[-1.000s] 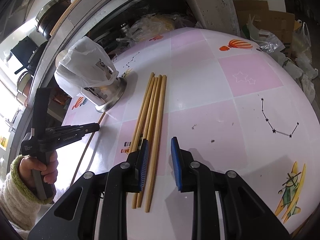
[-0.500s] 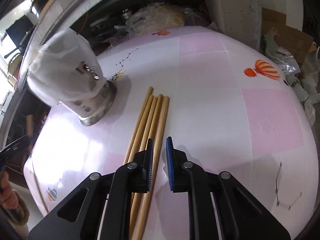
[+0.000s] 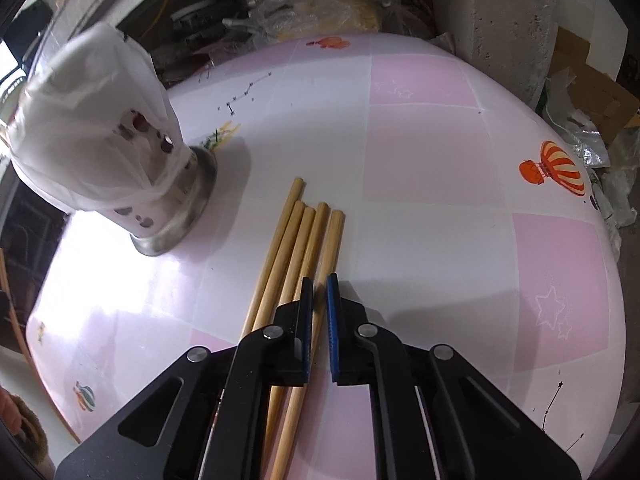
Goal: Organize utensils
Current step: 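Close the right tool on a chopstick while the left tool carries its chopstick toward the holder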
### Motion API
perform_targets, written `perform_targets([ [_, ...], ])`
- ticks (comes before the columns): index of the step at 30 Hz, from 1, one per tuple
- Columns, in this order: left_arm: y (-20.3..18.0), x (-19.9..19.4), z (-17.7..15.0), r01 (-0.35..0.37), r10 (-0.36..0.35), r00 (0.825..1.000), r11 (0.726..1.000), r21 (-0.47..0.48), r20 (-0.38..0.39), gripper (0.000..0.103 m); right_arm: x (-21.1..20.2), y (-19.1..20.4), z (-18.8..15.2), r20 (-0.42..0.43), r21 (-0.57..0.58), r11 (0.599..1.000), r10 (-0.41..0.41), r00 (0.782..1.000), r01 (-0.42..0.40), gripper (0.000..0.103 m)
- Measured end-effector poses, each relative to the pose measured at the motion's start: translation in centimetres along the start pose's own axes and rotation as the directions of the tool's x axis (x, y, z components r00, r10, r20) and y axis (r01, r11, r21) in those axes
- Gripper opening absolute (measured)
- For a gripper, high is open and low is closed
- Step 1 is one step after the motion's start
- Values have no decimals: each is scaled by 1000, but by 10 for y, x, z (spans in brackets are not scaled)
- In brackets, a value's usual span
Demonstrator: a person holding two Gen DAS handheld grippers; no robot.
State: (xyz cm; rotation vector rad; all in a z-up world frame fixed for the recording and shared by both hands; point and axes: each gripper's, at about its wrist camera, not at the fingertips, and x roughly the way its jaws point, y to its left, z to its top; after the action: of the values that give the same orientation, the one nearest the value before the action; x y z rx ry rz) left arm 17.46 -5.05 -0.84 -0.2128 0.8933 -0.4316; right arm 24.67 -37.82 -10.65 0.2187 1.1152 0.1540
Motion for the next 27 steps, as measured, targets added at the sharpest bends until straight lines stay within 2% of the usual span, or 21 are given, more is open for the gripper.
perform_targets([
  [5, 4, -1, 0, 14, -14, 1000, 1000, -6, 6, 6, -2, -2, -3, -6, 13, 1000, -12, 1000, 12, 7],
  [12, 8, -1, 0, 24, -24, 1000, 1000, -13, 10, 6, -6, -8, -8, -25, 58, 998, 18, 1000, -17, 6],
  [27, 13, -4, 1, 23, -22, 999, 1000, -21, 24, 6, 2, 11, 13, -51, -58, 992, -112, 992, 109, 7],
])
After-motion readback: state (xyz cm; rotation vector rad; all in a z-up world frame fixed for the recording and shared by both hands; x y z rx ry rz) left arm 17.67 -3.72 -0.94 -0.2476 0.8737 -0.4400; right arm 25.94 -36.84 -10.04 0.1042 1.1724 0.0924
